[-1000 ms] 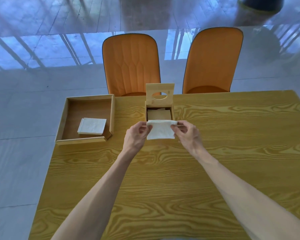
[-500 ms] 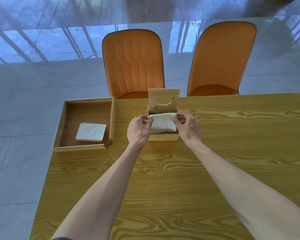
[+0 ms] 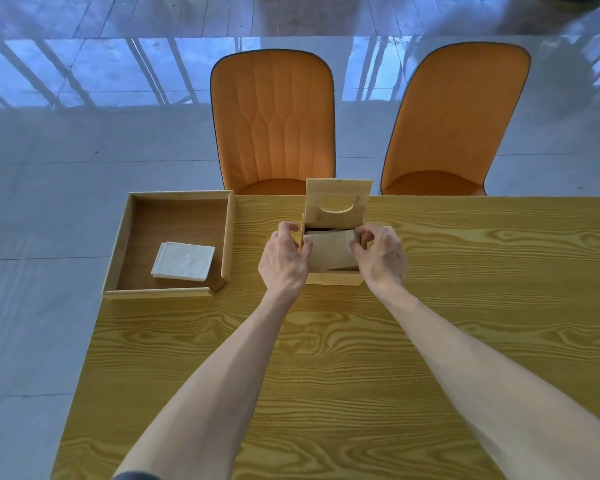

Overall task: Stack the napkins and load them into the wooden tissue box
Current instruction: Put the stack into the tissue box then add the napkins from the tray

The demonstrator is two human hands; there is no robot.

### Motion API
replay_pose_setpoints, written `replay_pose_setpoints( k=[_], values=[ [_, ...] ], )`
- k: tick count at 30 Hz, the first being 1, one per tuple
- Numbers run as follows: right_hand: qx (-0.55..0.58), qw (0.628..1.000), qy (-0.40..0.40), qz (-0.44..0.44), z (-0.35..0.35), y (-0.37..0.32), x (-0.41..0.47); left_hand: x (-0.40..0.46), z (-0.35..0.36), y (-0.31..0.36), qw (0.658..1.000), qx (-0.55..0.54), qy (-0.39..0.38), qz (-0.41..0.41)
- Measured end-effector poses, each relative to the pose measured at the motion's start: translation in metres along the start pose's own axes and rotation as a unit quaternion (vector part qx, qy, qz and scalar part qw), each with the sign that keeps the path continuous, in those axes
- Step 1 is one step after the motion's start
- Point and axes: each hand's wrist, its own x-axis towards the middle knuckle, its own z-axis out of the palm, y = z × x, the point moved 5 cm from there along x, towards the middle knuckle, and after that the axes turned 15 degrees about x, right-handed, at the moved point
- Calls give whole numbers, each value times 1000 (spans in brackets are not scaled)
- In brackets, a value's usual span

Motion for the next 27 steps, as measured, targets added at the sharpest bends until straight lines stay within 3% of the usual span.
replay_pose_setpoints(
  k=[10,14,17,22,27],
  values=[
    [94,985,11,-142,17,-65,-36,1,-45,-35,999,-4,52,-12],
    [163,975,-97,-113,71,-110,-55,16,-83,-119,993,23,90,-77],
    [160,959,-221,-81,116,-129,-69,27,-95,-173,989,64,67,-114],
    [35,910,-405,-85,184,-152,-99,42,-92,-221,985,64,-37,-158],
    [-69,873,-477,-76,225,-150,-109,50,-88,-225,983,60,-73,-160]
  ],
)
